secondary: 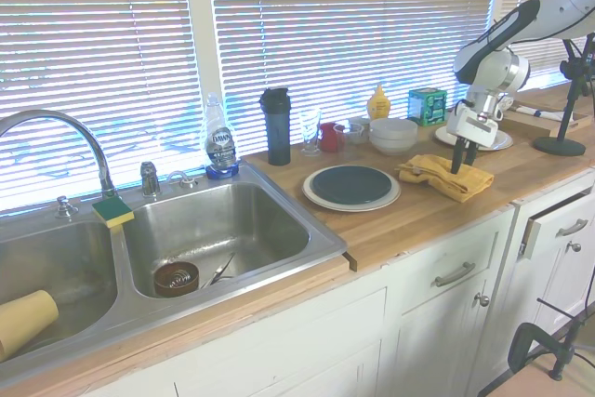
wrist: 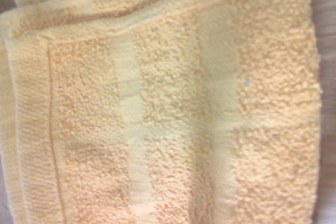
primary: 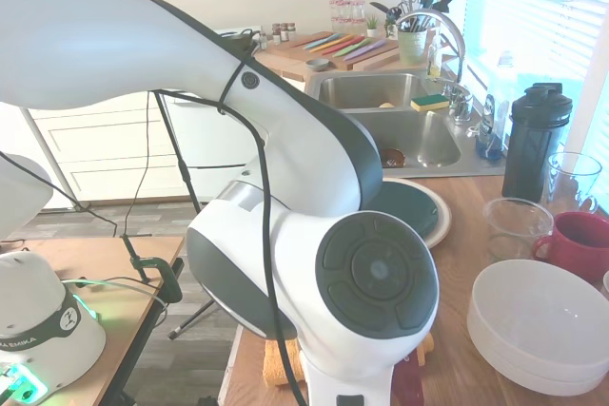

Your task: Wipe the blue plate in clockwise motion

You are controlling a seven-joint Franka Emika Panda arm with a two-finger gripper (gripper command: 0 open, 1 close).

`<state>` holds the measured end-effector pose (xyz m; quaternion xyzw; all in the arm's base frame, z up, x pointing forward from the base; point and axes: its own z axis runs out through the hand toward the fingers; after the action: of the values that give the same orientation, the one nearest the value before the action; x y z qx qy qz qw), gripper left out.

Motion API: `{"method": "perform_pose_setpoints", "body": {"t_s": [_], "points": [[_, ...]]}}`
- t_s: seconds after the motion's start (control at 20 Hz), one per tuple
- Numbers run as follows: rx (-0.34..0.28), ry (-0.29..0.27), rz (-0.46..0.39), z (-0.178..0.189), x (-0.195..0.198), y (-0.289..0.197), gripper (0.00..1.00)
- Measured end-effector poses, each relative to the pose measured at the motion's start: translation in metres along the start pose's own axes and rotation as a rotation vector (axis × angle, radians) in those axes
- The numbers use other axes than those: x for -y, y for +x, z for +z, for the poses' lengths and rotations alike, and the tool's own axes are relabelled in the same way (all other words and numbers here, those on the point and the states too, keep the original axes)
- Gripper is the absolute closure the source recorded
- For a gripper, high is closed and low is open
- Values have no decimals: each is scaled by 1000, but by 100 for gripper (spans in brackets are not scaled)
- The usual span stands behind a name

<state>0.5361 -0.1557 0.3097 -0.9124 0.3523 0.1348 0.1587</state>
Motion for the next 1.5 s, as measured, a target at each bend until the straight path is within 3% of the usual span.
{"method": "perform_pose_setpoints", "body": {"t_s": [0.45, 1.1, 1.5], "points": [[-74, -48, -73, -11, 45, -68, 100], [-285, -97, -30, -55, 106, -149, 100], [-355, -118, -40, -81, 159, -193, 100]]}}
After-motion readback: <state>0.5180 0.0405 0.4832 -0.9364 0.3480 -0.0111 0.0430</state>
